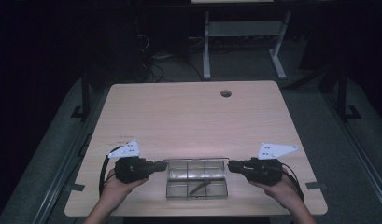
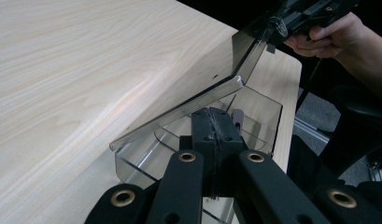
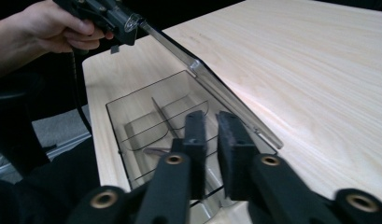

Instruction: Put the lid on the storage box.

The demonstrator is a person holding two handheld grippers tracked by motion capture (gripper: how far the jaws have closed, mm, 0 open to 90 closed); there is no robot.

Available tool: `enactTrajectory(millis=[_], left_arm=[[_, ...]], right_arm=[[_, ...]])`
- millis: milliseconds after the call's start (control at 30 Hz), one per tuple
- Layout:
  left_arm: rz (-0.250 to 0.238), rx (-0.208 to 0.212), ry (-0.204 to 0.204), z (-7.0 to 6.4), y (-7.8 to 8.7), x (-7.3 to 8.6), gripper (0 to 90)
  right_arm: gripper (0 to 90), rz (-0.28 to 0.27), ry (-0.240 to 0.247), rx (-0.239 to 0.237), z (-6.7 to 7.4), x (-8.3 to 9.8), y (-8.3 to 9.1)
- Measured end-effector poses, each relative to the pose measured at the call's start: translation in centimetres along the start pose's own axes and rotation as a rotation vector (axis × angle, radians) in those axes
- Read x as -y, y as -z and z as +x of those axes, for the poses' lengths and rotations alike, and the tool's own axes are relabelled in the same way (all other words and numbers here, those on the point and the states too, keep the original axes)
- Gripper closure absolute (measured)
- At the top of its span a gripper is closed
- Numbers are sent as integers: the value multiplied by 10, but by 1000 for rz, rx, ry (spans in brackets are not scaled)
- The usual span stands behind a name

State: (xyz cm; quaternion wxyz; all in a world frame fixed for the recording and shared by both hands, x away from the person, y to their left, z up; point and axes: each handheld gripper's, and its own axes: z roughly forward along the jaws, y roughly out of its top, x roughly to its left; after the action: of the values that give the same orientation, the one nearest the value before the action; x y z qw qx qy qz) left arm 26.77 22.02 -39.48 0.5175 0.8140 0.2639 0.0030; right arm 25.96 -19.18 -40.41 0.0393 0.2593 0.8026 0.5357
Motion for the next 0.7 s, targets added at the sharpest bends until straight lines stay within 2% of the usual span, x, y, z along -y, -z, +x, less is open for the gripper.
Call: enactTrajectory(millis=[33, 133, 700], left_arm=[[-2, -1, -2, -1, 0, 1, 898], [6, 6, -6, -3, 0, 4, 898], [54, 18, -24, -6, -4, 17, 898]], right_arm=[[873, 4, 6, -8, 1, 0, -2], [894, 13, 12, -22, 2, 0, -4], [894, 64, 38, -53, 7, 12, -11]])
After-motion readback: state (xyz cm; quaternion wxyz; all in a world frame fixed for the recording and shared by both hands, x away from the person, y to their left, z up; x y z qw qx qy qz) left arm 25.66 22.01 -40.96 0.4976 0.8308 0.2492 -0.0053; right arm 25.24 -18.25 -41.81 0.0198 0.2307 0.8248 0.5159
